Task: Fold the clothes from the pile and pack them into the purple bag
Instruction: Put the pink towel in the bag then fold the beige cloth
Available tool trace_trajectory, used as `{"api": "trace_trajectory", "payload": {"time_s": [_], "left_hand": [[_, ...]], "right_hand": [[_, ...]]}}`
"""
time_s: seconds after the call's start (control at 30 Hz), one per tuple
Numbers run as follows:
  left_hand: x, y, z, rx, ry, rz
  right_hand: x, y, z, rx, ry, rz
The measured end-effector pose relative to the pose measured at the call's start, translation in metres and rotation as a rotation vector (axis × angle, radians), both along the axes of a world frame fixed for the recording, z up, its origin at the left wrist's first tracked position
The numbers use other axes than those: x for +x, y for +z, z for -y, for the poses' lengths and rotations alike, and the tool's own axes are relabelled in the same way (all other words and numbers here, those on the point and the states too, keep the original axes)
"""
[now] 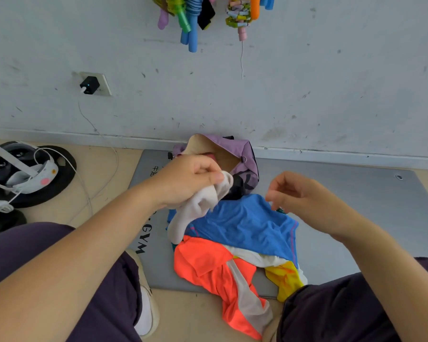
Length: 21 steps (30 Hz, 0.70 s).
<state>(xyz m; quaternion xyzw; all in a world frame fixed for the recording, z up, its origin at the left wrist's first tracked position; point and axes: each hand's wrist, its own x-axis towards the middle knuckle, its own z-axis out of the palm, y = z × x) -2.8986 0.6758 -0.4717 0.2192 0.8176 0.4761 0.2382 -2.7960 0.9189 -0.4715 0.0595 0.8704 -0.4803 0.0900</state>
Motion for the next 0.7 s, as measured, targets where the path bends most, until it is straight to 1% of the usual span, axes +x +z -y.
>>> {"api": "trace_trajectory", "payload": {"time_s": [0.1, 0.2, 0.3, 0.4, 0.53, 0.6, 0.63, 0.7], "left_hand": [[0.013, 0.002, -0.007, -0.038, -0.218, -0.009], [0.019, 0.005, -0.010, -0.030, -0.292, -0.035], [0.017, 0.007, -0.007, -0.030, -0.268, -0.044], [0.013, 0.007, -0.005, -0.028, -0.221, -0.048], [0.010, 0.008, -0.002, 0.038, -0.028, -0.099], [0.007, 0.011, 0.001, 0.080, 0.035, -0.086], [0.006, 0.012, 0.001, 0.092, 0.021, -0.062], [0.009, 0.014, -0.001, 0.085, -0.096, -0.011]], "right_hand": [[0.002, -0.001, 0.020, -0.067, 0.094, -0.090], [0.003, -0.002, 0.036, -0.030, 0.159, -0.161], [0.003, -0.004, 0.039, -0.024, 0.108, -0.179], [0.000, -0.004, 0.031, 0.011, 0.077, -0.120], [-0.002, 0.001, 0.015, 0.042, 0.111, -0.018], [-0.001, 0.005, 0.009, -0.028, 0.041, -0.027], [0.000, 0.008, 0.007, -0.076, 0.011, -0.036], [0.002, 0.013, 0.010, -0.185, 0.019, -0.031]]}}
